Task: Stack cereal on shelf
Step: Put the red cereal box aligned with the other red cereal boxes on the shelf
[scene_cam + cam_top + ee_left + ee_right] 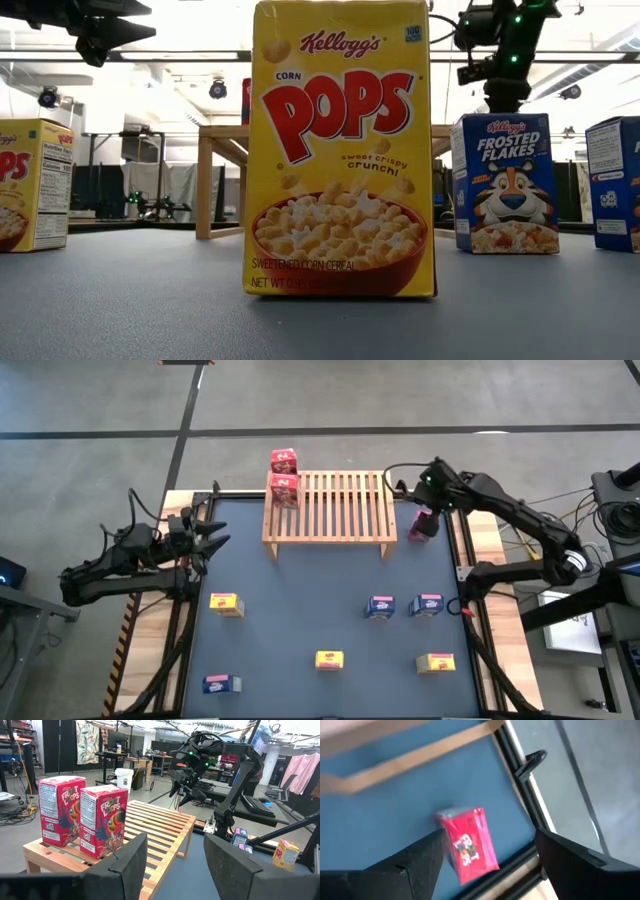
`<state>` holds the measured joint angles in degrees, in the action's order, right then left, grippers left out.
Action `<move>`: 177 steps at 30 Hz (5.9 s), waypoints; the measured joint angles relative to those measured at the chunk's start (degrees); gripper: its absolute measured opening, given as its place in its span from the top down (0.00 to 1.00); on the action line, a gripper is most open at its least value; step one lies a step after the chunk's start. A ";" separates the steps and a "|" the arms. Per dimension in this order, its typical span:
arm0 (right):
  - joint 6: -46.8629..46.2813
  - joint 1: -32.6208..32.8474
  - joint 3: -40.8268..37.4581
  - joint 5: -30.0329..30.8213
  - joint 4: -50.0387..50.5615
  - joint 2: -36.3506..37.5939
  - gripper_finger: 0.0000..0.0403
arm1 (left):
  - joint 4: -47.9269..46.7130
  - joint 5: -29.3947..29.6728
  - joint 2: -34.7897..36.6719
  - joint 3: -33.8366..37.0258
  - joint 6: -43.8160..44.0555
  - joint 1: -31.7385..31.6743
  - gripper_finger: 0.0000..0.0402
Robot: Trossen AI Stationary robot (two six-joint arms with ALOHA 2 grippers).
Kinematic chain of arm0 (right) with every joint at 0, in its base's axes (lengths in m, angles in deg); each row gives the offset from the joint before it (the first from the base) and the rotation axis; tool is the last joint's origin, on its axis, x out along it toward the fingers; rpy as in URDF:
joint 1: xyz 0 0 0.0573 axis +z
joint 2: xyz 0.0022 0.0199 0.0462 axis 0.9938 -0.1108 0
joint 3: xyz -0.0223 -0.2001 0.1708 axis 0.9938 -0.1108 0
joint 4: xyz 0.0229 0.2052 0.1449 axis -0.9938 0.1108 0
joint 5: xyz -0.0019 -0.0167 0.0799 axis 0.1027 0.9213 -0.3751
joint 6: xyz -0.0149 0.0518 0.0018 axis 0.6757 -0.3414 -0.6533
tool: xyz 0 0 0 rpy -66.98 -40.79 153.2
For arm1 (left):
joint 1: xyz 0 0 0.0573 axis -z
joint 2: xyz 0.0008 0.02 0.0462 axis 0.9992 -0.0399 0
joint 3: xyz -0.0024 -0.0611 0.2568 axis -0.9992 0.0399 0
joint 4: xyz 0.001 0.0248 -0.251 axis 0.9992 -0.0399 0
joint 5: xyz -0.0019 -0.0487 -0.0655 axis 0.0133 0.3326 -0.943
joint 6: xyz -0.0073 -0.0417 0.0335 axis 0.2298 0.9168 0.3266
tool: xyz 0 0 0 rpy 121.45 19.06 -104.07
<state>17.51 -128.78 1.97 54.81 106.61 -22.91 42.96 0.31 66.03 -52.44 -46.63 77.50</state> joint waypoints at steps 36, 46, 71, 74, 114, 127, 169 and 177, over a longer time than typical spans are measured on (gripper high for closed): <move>8.50 -16.79 -26.27 -22.25 -25.98 18.23 0.29 | -1.60 -0.46 -0.02 -0.02 0.01 0.00 0.55; 8.98 -16.79 -25.42 -22.18 -26.02 9.57 0.30 | -1.68 -1.70 -0.02 -0.02 0.00 0.02 0.55; 6.80 -16.79 -19.35 -21.35 -18.15 4.30 0.69 | -2.06 -1.97 -0.02 -0.02 0.01 0.01 0.55; 5.40 -16.77 -17.51 -21.34 -17.91 5.03 0.70 | -2.04 -1.97 -0.02 -0.02 0.01 0.01 0.55; -8.17 2.35 5.99 -42.64 -26.01 9.80 0.67 | 6.19 -3.43 -14.41 -1.17 -1.53 0.02 0.24; -9.71 15.31 7.41 -42.55 -38.08 -1.66 0.67 | 7.96 -3.48 -23.74 -6.25 -0.87 0.02 0.21; -8.58 25.50 20.09 -36.19 -39.11 -22.20 0.67 | 7.14 -9.64 -62.25 -30.79 -4.30 0.10 0.07; -8.60 26.03 20.04 -36.41 -39.18 -22.20 0.67 | -0.15 -9.42 -67.00 -35.67 -4.99 0.04 0.19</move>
<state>8.91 -102.75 22.01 18.40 67.44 -45.11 42.81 -9.11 -0.97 -88.11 -51.62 77.54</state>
